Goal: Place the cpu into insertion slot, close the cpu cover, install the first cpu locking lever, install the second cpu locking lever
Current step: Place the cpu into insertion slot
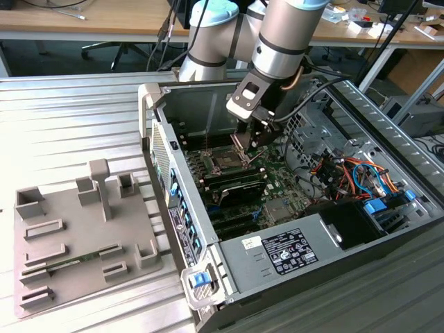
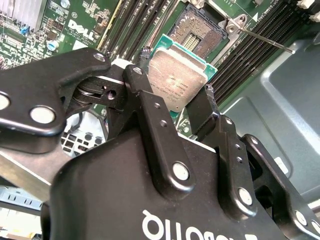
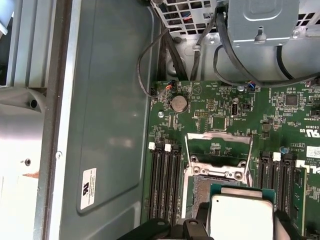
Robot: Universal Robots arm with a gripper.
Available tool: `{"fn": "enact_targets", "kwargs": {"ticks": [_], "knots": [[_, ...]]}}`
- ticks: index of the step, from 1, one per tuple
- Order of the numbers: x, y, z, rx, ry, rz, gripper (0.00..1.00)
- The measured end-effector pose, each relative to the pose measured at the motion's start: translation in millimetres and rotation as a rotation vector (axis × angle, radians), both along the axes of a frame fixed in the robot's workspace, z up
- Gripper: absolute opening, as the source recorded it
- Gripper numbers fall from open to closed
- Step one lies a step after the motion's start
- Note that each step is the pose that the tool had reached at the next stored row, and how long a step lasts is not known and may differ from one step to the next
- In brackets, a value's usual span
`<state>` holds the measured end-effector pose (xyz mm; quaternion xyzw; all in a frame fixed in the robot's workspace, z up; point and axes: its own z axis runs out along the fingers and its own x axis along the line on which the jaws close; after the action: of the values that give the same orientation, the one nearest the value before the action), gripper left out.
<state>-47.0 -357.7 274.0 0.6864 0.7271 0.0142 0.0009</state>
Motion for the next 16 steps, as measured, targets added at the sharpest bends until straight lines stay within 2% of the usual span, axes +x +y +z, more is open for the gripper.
{"fn": "enact_targets", "kwargs": {"ticks": [16], "knots": [[-4.2,1.3,-1.5,0.0,0.0,0.0,0.55]]}}
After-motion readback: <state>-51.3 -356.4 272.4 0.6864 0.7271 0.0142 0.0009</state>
